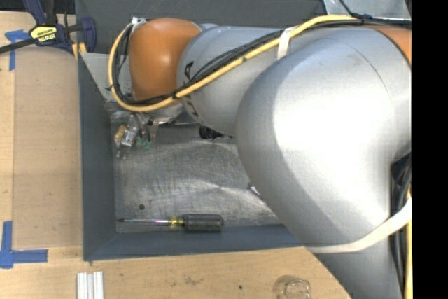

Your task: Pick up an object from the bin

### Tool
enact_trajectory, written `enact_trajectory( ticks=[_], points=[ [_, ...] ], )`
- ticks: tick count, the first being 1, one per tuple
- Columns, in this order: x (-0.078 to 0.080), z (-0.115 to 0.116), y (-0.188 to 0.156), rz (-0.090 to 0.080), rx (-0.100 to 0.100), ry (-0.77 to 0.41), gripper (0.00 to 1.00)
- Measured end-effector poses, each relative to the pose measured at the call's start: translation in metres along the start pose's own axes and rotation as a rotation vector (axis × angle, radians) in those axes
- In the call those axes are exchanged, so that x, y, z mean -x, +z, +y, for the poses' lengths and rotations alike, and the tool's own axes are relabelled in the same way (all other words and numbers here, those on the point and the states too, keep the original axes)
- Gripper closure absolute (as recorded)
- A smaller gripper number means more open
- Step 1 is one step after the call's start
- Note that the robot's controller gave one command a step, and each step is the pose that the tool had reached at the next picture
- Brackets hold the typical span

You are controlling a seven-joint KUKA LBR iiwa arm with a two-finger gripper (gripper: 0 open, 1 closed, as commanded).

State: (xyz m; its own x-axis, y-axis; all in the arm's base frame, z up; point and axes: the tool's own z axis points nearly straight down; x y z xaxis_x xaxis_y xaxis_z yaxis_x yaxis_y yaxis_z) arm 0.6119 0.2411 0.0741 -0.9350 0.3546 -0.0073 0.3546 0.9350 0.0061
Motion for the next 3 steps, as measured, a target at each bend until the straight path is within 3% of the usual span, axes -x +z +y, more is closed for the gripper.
enact_trajectory(
  ticks=[2, 3],
  points=[
    [-0.001, -0.001, -0.003, 0.004, -0.003, 0.000, 1.00],
    [-0.003, -0.003, -0.021, 0.013, -0.010, 0.001, 1.00]
  ],
)
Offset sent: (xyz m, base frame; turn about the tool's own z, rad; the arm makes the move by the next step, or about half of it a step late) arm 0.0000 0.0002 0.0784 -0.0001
